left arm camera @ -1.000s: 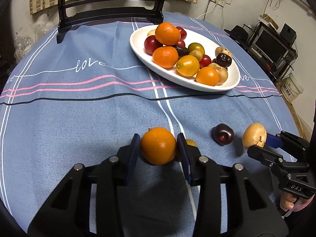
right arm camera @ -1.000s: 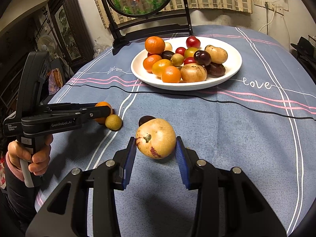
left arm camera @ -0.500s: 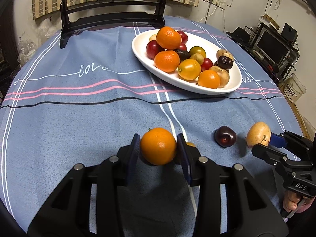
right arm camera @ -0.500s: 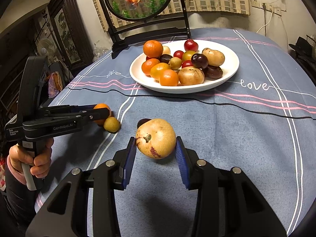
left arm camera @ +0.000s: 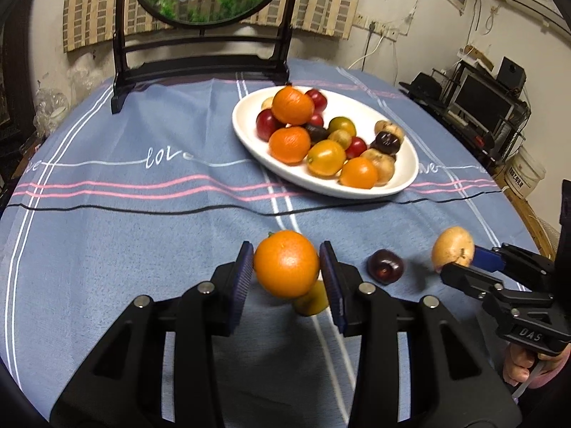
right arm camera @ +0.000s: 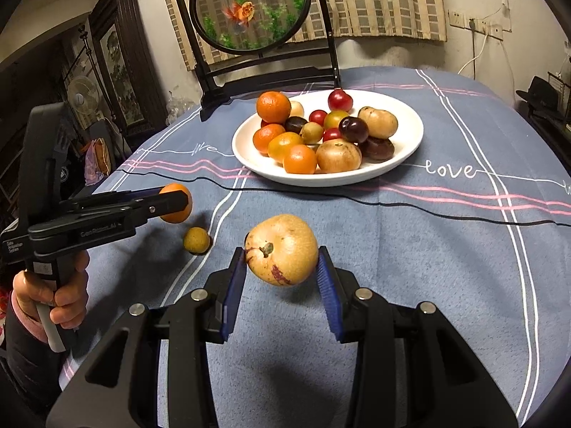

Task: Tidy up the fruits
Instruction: 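Carry the orange and pear onto the plate and open both tools, then withdraw both tools from the plate toward the last fruits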

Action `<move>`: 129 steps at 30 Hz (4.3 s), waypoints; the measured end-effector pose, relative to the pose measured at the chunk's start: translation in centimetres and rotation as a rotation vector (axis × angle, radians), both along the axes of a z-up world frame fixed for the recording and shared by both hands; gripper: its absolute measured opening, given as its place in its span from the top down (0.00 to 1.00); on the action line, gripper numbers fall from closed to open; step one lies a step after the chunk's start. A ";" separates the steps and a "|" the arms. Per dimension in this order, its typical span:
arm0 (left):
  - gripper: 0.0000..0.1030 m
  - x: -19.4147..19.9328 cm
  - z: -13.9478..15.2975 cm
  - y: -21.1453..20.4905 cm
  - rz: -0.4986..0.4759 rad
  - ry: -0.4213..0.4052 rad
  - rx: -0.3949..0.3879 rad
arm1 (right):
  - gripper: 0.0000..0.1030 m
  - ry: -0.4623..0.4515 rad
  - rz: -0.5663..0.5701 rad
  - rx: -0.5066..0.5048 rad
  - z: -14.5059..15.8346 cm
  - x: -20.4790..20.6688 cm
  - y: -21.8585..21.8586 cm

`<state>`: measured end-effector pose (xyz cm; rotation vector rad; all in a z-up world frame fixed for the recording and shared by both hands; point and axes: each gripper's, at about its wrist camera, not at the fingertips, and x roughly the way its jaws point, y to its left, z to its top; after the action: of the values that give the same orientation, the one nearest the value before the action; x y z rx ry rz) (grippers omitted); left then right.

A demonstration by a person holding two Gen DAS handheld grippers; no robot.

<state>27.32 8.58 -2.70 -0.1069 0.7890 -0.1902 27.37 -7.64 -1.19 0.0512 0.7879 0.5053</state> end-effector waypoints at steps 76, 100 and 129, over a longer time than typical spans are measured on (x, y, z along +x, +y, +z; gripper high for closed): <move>0.27 14.8 6.2 -7.2 0.062 -0.161 0.223 | 0.56 -0.059 -0.094 0.035 3.3 18.2 -1.9; 0.04 -0.5 1.0 2.7 0.321 -0.084 0.087 | 0.47 -0.046 0.143 -0.142 -0.3 1.6 2.7; 0.04 -0.6 1.0 1.6 0.293 -0.085 0.121 | 0.59 0.012 0.195 -0.250 -2.9 3.2 5.7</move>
<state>26.74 10.19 -1.70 -0.0984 0.6898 0.1293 30.60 -1.97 -4.08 -0.2565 0.8678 0.5869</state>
